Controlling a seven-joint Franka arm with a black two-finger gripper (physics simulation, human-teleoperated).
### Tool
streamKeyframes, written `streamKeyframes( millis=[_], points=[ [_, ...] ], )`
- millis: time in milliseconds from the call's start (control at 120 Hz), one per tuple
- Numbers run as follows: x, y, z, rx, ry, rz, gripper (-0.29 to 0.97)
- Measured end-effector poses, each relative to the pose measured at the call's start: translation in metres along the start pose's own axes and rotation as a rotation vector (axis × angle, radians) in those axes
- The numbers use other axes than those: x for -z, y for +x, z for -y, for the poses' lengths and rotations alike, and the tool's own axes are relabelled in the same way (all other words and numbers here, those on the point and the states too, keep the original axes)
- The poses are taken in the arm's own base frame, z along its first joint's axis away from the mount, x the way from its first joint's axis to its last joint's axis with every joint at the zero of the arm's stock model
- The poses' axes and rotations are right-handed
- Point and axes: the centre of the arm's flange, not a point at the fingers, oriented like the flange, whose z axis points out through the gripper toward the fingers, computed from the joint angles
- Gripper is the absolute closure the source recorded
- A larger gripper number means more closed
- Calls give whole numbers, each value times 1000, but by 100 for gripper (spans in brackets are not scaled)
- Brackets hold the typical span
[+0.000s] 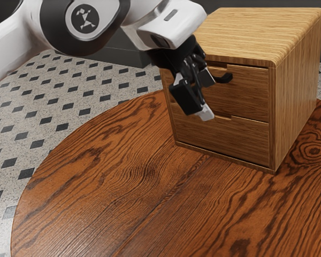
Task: Pull the drawer handle with one arm to open the drawer
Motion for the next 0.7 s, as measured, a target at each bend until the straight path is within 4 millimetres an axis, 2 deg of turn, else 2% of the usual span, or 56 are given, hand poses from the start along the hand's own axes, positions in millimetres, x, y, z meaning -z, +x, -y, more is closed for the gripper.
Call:
streamKeyframes(
  millis=[83,150,267,358,400,492,700],
  points=[
    [2,3,-2,-37,12,-6,3],
    [-16,0,-3,-57,10,10,3],
    [-16,2,-6,-84,62,-6,2],
    [-27,-4,-11,-85,86,26,3],
    [-22,-5,-10,-107,131,53,3],
    [9,-7,-11,-185,245,92,3],
    [23,2,-9,-383,304,118,3]
  ],
)
